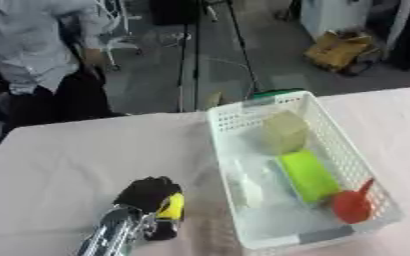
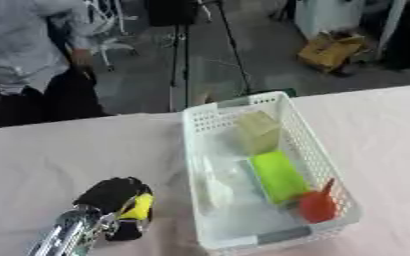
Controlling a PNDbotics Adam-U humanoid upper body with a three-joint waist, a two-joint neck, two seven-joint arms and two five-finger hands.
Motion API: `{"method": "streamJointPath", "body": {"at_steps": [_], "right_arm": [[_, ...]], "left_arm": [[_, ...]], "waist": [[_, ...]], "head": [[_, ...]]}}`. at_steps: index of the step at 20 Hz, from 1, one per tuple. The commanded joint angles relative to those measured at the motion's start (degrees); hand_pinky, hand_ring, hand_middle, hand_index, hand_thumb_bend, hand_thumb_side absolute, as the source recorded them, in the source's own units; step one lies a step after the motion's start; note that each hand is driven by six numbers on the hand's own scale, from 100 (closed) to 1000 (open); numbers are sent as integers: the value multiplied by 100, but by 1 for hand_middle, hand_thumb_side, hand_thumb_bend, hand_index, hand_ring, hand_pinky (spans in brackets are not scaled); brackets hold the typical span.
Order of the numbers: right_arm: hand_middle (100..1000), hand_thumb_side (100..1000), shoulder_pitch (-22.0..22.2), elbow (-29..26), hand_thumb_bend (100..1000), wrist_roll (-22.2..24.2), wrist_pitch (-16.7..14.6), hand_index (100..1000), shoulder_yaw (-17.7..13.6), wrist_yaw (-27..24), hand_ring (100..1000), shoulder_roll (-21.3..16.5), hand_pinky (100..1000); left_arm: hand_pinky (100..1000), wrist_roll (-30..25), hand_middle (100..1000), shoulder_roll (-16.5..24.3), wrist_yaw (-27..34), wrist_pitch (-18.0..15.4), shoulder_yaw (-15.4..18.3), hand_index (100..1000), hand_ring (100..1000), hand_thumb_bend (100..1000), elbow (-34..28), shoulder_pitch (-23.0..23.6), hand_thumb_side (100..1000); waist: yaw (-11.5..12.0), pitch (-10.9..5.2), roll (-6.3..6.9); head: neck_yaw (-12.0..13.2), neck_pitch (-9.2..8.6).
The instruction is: Pick up objects on the table and place them in the box.
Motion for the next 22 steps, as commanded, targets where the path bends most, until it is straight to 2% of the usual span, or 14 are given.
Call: {"method": "streamJointPath", "body": {"at_steps": [1,11,22], "right_arm": [[681,1000,-58,-100,100,-38,-15,771,-14,-48,871,-114,918],[681,1000,-65,-100,100,-32,-5,771,-12,-51,871,-122,918],[682,1000,-57,-100,100,-55,-6,770,-22,-66,872,-150,918]], "left_arm": [[100,59,598,106,42,11,37,775,558,100,-203,-126,317],[100,-28,573,220,58,7,56,748,532,100,-547,-217,260],[100,-289,549,552,286,-6,128,720,500,123,-1029,-464,202]], "waist": [[2,-106,-27],[7,-109,-11],[16,-131,2]], "head": [[-6,-79],[-36,-84],[-109,-76]]}}
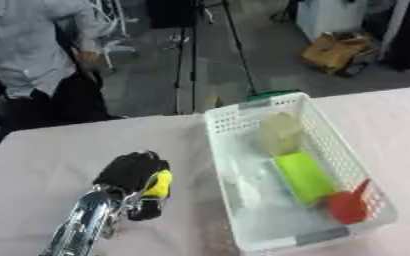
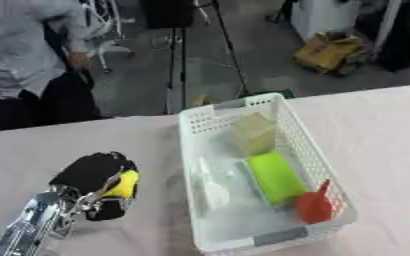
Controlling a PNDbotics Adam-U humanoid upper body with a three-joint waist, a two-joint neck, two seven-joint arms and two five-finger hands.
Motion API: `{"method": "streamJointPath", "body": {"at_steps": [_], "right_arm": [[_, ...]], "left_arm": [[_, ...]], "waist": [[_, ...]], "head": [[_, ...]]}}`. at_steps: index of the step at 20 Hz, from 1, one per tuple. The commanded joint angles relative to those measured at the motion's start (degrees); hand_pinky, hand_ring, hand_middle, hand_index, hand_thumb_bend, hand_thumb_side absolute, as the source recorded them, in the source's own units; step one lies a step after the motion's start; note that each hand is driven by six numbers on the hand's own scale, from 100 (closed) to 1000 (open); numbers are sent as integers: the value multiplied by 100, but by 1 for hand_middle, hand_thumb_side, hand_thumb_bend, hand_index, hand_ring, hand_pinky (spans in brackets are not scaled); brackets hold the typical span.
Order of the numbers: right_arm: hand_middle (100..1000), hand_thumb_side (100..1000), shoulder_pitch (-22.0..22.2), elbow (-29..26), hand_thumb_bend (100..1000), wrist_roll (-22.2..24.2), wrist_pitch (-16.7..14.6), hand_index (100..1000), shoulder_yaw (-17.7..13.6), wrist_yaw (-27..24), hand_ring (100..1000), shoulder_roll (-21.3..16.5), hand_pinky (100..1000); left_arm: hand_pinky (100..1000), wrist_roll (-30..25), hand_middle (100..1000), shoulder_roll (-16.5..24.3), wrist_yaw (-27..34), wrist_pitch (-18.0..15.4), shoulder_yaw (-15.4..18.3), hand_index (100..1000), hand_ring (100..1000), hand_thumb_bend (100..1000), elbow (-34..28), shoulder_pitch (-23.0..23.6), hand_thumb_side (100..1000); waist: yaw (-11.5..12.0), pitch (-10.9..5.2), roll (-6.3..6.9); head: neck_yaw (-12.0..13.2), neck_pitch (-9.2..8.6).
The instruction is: Pick up objects on the table and place them in the box.
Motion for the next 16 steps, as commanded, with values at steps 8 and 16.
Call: {"method": "streamJointPath", "body": {"at_steps": [8,16], "right_arm": [[682,1000,-55,-100,100,-45,-18,770,-16,-69,873,-165,918],[682,1000,-80,-100,100,-28,-15,770,1,-106,873,-179,918]], "left_arm": [[100,-288,544,590,456,-51,86,710,490,144,-536,-506,181],[100,-390,535,927,874,-57,96,705,468,134,-808,-872,164]], "waist": [[-13,-150,-13],[-92,-170,17]], "head": [[-55,-52],[-108,-76]]}}
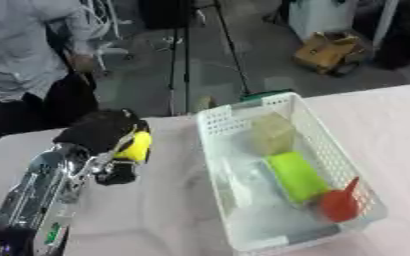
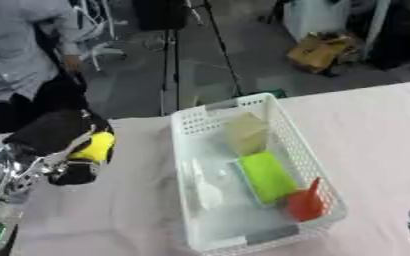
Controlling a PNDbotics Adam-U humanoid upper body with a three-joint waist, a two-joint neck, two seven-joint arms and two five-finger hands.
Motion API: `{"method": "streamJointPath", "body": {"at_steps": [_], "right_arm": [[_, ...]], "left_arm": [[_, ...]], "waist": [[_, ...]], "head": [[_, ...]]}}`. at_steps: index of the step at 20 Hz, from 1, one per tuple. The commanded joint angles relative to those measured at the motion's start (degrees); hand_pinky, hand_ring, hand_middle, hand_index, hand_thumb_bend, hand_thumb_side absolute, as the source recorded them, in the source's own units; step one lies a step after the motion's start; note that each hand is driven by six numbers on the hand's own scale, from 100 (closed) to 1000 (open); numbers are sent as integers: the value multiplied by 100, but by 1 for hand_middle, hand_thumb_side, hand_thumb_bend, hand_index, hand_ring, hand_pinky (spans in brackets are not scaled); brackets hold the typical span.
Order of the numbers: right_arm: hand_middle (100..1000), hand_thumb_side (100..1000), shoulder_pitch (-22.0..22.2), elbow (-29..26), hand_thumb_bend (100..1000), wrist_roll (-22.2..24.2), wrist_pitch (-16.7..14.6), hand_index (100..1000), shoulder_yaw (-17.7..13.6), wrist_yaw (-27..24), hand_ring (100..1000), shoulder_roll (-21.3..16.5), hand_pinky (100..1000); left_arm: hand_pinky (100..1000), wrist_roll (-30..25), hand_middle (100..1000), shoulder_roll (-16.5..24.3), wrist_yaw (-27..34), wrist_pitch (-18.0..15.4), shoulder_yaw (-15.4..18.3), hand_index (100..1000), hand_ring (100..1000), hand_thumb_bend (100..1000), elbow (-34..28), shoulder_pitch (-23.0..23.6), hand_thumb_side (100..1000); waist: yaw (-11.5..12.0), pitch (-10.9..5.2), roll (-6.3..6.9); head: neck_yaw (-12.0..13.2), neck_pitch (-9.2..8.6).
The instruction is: Pick up objects on the table and place them in the box.
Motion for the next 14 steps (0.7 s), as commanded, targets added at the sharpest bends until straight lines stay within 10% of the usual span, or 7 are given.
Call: {"method": "streamJointPath", "body": {"at_steps": [1,14], "right_arm": [[682,1000,-68,-100,100,-12,-24,770,6,-78,873,-173,918],[682,1000,-158,-100,100,70,-46,768,76,-178,874,-181,923]], "left_arm": [[100,-18,535,252,225,-2,46,705,468,134,-224,-247,164],[100,525,517,761,1320,80,-232,687,411,208,-500,-1017,100]], "waist": [[-36,-149,-20],[-273,-162,38]], "head": [[-34,-72],[-2,-106]]}}
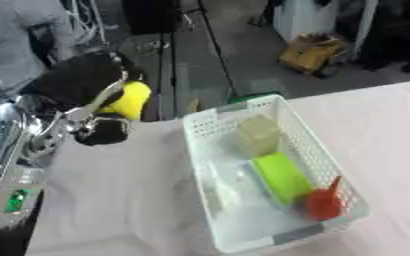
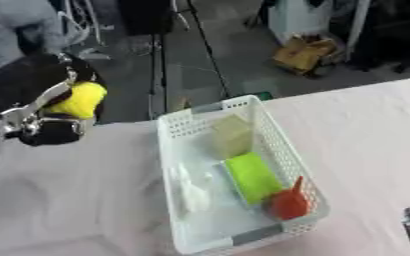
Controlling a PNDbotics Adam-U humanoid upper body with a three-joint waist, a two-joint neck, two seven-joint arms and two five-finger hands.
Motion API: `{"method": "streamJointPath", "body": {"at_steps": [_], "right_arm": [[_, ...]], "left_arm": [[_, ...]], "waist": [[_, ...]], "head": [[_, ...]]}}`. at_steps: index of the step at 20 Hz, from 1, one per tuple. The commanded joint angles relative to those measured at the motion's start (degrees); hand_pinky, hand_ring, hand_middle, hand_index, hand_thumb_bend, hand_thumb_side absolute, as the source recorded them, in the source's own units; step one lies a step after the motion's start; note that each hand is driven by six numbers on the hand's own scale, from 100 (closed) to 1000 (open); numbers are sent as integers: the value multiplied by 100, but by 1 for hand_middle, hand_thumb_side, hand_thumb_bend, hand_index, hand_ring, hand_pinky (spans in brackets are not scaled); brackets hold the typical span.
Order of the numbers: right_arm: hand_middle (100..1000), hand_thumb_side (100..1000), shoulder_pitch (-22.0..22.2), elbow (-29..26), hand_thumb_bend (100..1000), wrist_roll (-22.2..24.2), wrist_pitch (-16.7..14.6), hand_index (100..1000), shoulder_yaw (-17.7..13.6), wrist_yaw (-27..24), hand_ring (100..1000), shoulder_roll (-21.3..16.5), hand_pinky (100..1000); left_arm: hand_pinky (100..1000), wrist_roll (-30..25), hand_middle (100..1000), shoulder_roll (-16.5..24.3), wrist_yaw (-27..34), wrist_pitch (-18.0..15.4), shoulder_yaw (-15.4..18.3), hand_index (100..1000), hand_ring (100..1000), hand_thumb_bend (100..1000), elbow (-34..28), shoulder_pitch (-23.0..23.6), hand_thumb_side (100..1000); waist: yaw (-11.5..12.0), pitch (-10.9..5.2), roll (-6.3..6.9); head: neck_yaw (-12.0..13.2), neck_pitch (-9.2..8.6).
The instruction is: Pick up objects on the table and place them in the box.
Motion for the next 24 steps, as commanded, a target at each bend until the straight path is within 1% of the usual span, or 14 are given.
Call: {"method": "streamJointPath", "body": {"at_steps": [1,6,8,9,10,14,17,19,20,21,24], "right_arm": [[682,1000,-86,-100,100,28,-24,768,16,-64,874,-141,923],[681,1000,-142,-100,100,83,-49,767,63,-121,875,-134,923],[681,1000,-160,-100,100,99,-60,767,77,-142,875,-127,923],[681,1000,-179,-100,100,111,-61,767,91,-160,875,-122,923],[682,1000,-192,-100,100,122,-55,767,92,-165,875,-122,922],[682,1000,-268,-100,100,149,-85,766,134,-231,875,-110,922],[682,1000,-313,-100,100,170,-105,766,143,-274,875,-97,922],[681,1000,-340,-100,100,180,-113,766,146,-296,875,-87,922],[681,1000,-350,-100,100,188,-115,766,148,-305,875,-81,922],[681,1000,-365,-100,100,195,-115,766,153,-316,875,-75,922],[681,1000,-410,-100,100,221,-115,765,169,-350,875,-67,922]], "left_arm": [[100,127,517,207,189,-42,-70,687,411,208,-24,-279,100],[100,245,518,115,39,-120,-168,683,418,260,282,-586,100],[100,281,518,27,-107,-134,-189,684,421,265,411,-704,100],[100,289,518,-36,-201,-137,-197,683,421,273,484,-775,100],[100,302,519,-84,-286,-145,-206,681,426,295,547,-823,100],[100,355,517,-262,-532,-233,-290,677,426,292,758,-976,100],[100,440,515,-354,-626,-280,-325,672,423,294,904,-1024,100],[100,539,513,-420,-685,-307,-356,670,421,289,1019,-1038,100],[100,597,513,-456,-713,-324,-374,666,418,377,1077,-1041,134],[100,671,508,-505,-730,-346,-399,662,415,276,1129,-1043,100],[100,889,510,-617,-808,-410,-480,667,421,295,1306,-1041,100]], "waist": [[-31,-132,-36],[-188,-126,-28],[-245,-124,-29],[-288,-123,-28],[-317,-122,-28],[-492,-103,-24],[-607,-82,-22],[-666,-66,-20],[-683,-60,-20],[-699,-53,-20],[-735,-40,-18]], "head": [[47,-57],[246,-94],[362,-97],[458,-94],[536,-95],[887,-100],[1073,-114],[1143,-134],[1160,-141],[1174,-146],[1199,-169]]}}
